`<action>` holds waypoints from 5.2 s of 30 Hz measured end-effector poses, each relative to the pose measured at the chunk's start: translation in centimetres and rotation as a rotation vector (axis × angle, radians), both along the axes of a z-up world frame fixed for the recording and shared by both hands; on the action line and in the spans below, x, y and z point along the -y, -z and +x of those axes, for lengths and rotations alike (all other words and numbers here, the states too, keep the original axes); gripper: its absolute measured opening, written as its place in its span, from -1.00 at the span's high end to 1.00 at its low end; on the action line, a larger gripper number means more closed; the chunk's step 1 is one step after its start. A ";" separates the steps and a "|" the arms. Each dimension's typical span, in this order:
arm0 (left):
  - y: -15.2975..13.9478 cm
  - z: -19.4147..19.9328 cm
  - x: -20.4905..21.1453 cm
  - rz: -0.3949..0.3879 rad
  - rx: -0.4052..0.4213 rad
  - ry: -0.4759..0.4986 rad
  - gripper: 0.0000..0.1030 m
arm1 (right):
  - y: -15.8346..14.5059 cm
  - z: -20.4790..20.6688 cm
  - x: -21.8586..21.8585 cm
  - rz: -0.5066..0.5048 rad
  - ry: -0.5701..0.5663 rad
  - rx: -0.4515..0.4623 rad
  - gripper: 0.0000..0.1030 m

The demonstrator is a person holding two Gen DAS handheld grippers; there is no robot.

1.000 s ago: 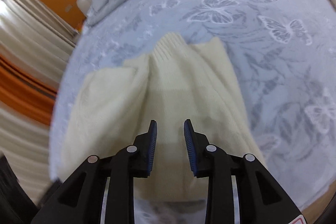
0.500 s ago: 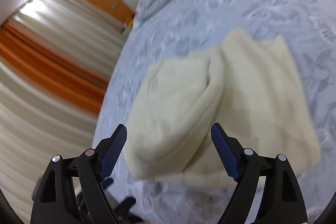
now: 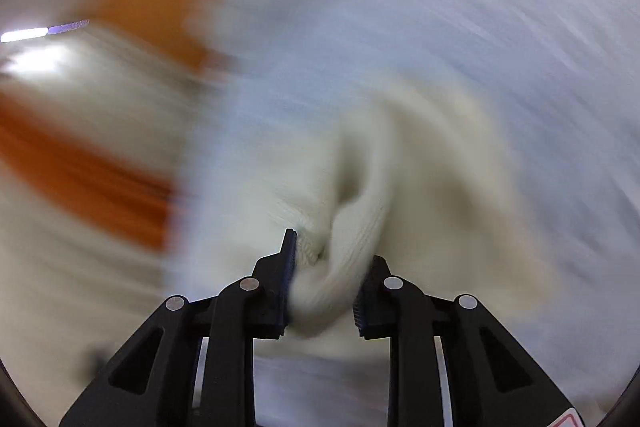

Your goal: Fold small clothes

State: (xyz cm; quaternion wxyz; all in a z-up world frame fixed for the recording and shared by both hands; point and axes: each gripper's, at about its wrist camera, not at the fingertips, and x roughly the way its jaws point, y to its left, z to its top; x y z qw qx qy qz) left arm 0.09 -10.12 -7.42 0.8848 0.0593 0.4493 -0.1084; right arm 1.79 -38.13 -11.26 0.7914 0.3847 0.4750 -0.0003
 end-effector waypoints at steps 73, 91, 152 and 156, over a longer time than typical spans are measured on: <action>-4.9 3.3 1.6 -0.280 -0.010 -0.022 -0.71 | -8.0 0.1 -0.2 -0.272 -0.110 0.398 0.78; 2.2 0.7 -0.4 -0.097 -0.193 0.073 -0.78 | -5.2 -0.5 -3.6 -0.218 -0.267 0.231 0.73; 5.7 14.1 -0.4 -0.615 -0.483 -0.137 -0.91 | 4.5 3.6 4.1 -0.064 0.016 -0.155 -0.70; 7.9 15.2 0.8 -0.692 -0.574 -0.147 -0.82 | 4.7 4.1 3.4 -0.012 0.000 -0.118 -0.30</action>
